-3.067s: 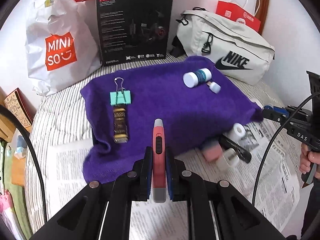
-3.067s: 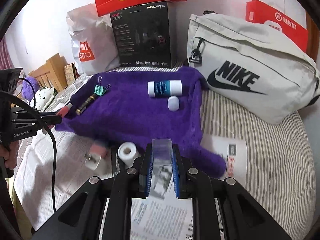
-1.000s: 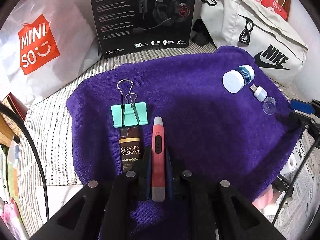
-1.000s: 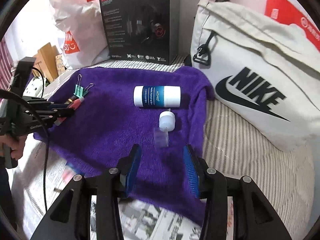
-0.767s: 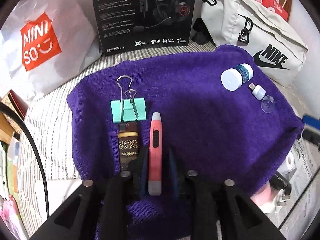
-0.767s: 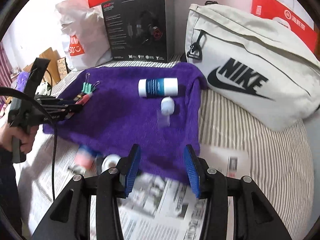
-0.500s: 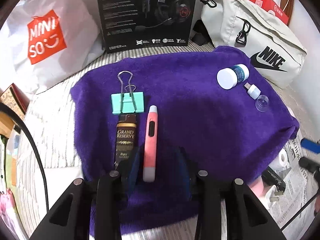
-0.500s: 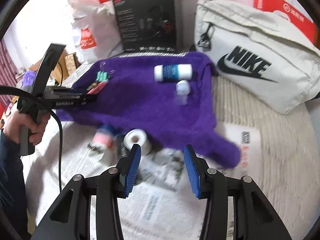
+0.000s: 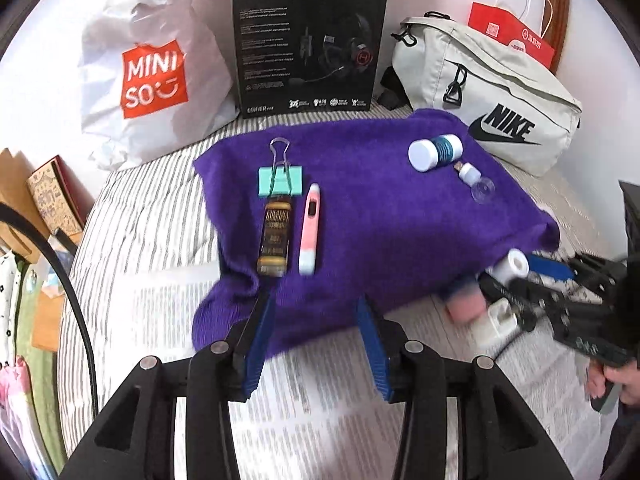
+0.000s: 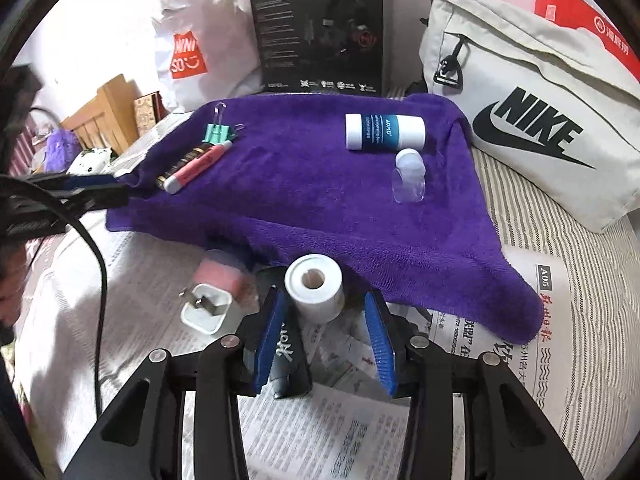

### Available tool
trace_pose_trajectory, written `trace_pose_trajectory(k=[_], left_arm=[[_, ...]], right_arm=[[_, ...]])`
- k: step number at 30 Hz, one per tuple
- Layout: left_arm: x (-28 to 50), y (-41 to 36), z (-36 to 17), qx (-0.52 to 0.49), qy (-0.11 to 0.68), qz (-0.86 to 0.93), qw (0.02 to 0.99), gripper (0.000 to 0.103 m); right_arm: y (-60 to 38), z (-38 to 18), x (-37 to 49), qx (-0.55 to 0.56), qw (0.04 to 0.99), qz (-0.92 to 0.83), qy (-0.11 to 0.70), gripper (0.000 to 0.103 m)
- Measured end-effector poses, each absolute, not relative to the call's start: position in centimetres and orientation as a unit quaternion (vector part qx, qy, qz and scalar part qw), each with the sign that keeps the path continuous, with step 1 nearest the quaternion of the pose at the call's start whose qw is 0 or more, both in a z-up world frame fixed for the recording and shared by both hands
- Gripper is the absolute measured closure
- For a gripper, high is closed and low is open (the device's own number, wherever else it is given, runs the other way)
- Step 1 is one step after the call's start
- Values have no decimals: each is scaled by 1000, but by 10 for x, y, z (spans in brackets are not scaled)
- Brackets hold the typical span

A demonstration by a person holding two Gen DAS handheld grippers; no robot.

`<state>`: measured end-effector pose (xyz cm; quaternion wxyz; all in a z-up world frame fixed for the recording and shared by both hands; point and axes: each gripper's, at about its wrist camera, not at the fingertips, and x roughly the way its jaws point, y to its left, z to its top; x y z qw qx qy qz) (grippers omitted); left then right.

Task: Organize rigid objects
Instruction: 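Open both tools, then close the right tool on the white tape roll, then move the left tool to the white plug adapter and grasp it while the right tool holds the tape roll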

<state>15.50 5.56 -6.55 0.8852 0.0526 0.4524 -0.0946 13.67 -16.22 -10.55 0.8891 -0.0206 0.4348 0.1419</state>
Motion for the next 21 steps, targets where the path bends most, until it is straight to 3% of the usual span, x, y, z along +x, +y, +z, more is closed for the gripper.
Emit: trace_pose_trajectory(k=[14, 21], left_arm=[[117, 60, -110, 46, 482, -79, 871, 61], [113, 57, -111, 51, 475, -80, 875, 47]], right_arm=[[-155, -113, 142, -26, 904, 125, 407, 73], [-152, -113, 141, -34, 905, 119, 407, 75]])
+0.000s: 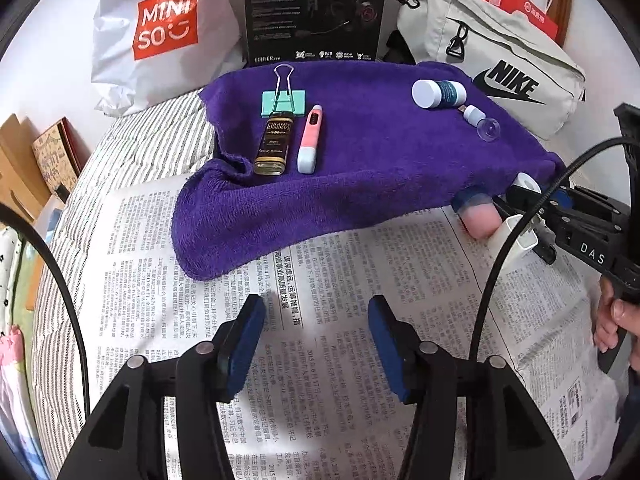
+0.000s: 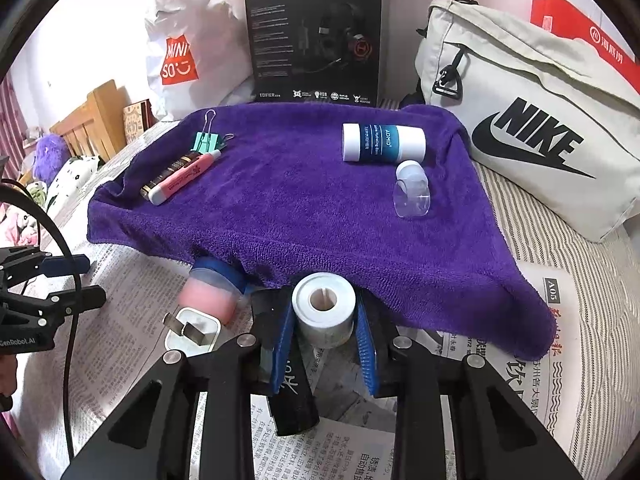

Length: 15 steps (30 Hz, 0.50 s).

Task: Organize rigid objects
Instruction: 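Move the left tool to the white plug adapter and grasp it while the right tool holds the tape roll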

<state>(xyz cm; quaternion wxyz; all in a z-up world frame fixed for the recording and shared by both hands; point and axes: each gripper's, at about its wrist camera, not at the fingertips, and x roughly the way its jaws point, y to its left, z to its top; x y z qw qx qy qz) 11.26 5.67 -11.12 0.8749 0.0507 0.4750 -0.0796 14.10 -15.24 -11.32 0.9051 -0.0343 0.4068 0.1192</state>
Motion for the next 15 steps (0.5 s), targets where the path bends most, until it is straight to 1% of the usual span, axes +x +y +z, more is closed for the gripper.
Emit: trace_pose_trajectory(k=[4, 14, 15], left_arm=[[110, 52, -113, 59, 465, -81, 880, 40], [103, 54, -116, 52, 433, -80, 896, 39], [103, 54, -116, 52, 433, -80, 896, 39]], right_arm=[[-150, -113, 141, -42, 906, 115, 406, 75], [-147, -114, 142, -55, 906, 102, 407, 75], [-145, -119, 146, -60, 898, 99, 424, 75]])
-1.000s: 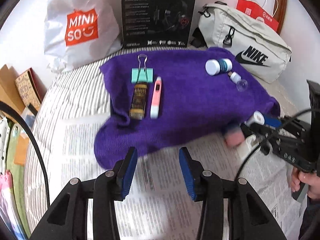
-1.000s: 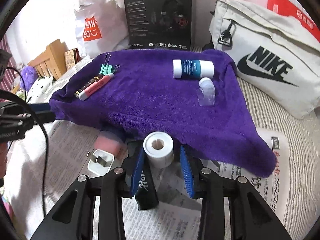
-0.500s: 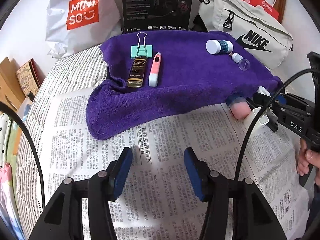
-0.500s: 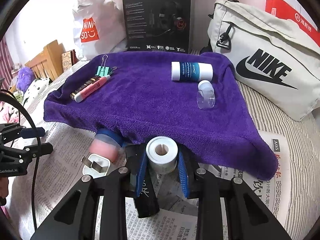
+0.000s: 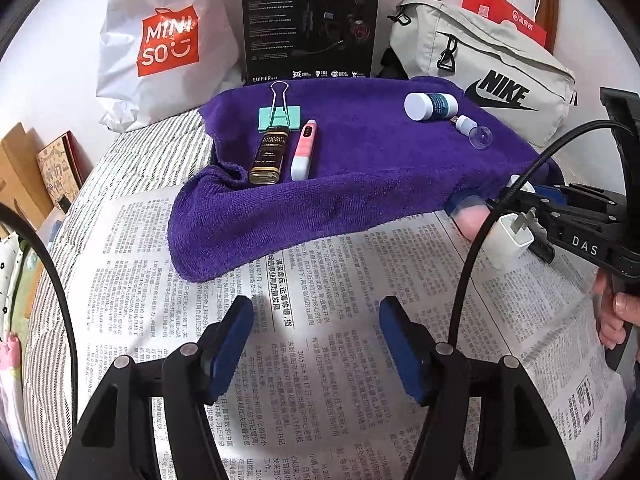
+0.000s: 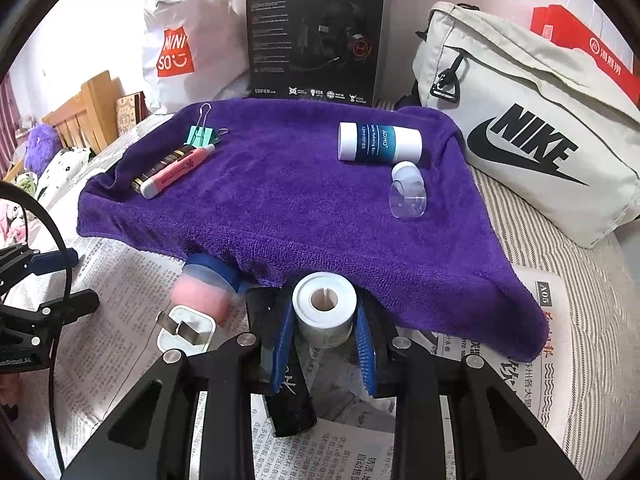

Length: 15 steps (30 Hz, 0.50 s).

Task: Organize rigid objects
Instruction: 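Move the left tool to the white plug adapter and grasp it while the right tool holds the tape roll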

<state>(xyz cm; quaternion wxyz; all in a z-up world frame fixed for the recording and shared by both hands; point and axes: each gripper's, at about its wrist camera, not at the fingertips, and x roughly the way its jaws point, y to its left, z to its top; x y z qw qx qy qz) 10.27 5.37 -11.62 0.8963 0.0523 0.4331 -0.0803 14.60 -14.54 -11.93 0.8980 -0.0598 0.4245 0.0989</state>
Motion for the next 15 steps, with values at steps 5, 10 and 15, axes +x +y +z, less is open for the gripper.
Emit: trace_pose_trajectory(k=[5, 10, 15], left_arm=[[103, 53, -117, 53, 433, -79, 896, 39], [103, 52, -117, 54, 432, -78, 897, 38], [103, 53, -118, 54, 433, -77, 897, 37]], right_arm=[[-146, -119, 146, -60, 898, 100, 424, 74], [-147, -120, 147, -61, 898, 100, 424, 74], [-146, -120, 146, -61, 898, 100, 424, 74]])
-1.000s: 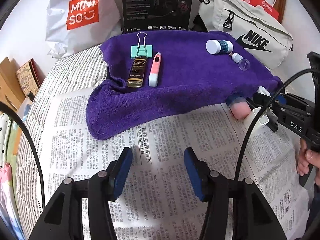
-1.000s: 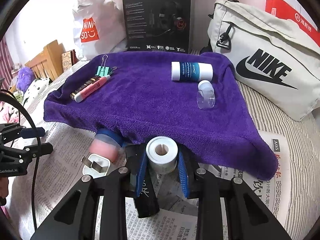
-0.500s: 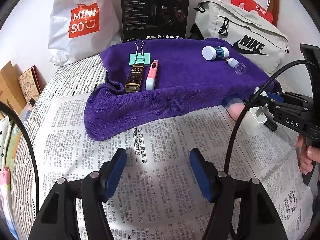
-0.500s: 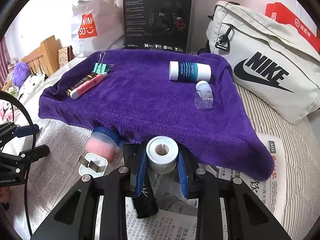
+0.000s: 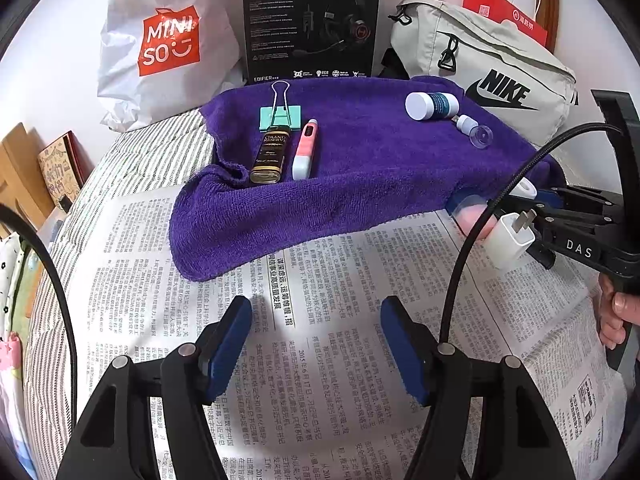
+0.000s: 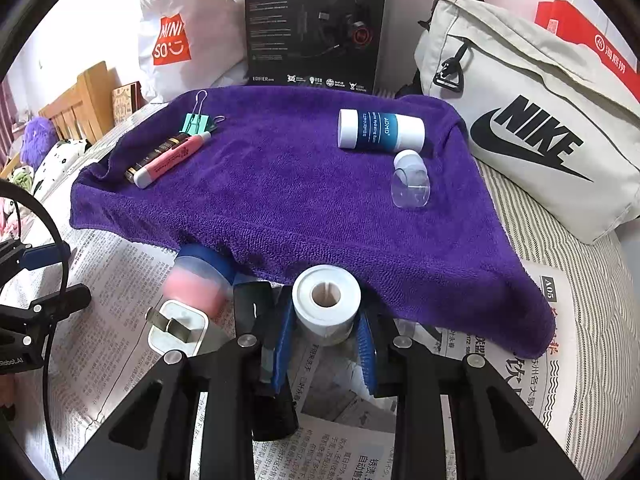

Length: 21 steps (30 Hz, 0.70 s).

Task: Organize rigid objects
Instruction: 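Move the left tool to the white plug adapter and grasp it while the right tool holds the tape roll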

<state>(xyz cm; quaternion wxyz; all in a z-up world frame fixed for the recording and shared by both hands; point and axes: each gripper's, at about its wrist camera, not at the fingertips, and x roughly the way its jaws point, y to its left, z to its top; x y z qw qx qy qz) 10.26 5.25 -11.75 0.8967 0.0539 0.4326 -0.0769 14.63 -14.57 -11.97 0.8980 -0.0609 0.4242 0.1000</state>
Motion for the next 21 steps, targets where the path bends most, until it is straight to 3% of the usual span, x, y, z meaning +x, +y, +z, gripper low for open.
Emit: trace_pose_trajectory(k=[21], left_arm=[[103, 49, -115, 65, 436, -60, 895, 37]], right_arm=[[-182, -98, 110, -29, 904, 105, 413, 75]])
